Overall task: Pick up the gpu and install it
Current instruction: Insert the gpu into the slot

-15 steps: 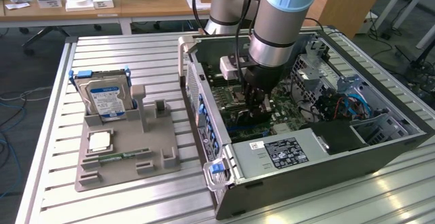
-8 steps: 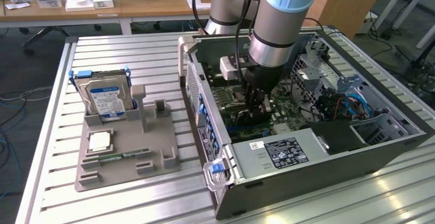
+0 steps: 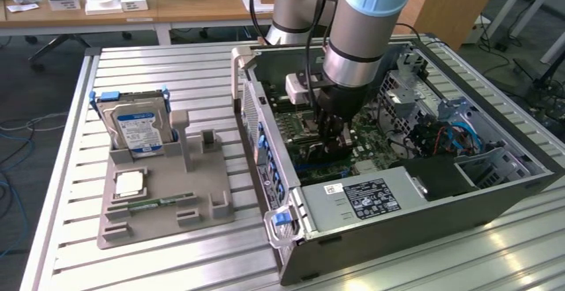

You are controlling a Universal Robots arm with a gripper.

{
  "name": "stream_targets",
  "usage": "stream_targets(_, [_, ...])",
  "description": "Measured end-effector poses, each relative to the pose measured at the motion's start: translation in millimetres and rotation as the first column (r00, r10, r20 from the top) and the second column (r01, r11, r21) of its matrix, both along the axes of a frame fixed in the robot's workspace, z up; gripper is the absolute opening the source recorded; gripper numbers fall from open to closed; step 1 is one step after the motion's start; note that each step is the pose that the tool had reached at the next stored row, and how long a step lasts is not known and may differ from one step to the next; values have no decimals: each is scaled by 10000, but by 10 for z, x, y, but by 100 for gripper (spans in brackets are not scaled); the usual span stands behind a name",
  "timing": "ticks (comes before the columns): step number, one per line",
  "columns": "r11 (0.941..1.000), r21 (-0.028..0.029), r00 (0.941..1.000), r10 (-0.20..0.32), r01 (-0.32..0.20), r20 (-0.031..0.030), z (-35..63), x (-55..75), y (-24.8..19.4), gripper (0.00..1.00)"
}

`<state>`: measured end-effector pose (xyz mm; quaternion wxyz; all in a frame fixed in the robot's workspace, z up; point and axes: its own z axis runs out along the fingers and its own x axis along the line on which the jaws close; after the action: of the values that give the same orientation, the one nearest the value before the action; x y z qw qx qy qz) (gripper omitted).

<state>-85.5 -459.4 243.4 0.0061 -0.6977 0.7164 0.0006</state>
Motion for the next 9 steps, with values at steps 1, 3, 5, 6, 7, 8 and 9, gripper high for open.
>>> stream_targets(1, [10000, -1, 10000, 0, 0, 0, -3, 0, 0, 27])
stream_targets(3, [10000, -1, 10000, 0, 0, -1, -4, 0, 0, 27])
stream_targets(5, [10000, 1, 10000, 1, -1, 0, -6, 0, 0, 27])
stream_targets(6, [10000, 1, 10000, 0, 0, 1, -7, -1, 0, 27])
stream_targets(7, [10000, 6, 10000, -1, 1, 2, -13, -3, 1, 27])
stream_targets(8, [10000, 6, 10000, -1, 1, 3, -18, -4, 1, 27])
stream_targets(9, [10000, 3, 10000, -1, 1, 1, -19, -5, 0, 27])
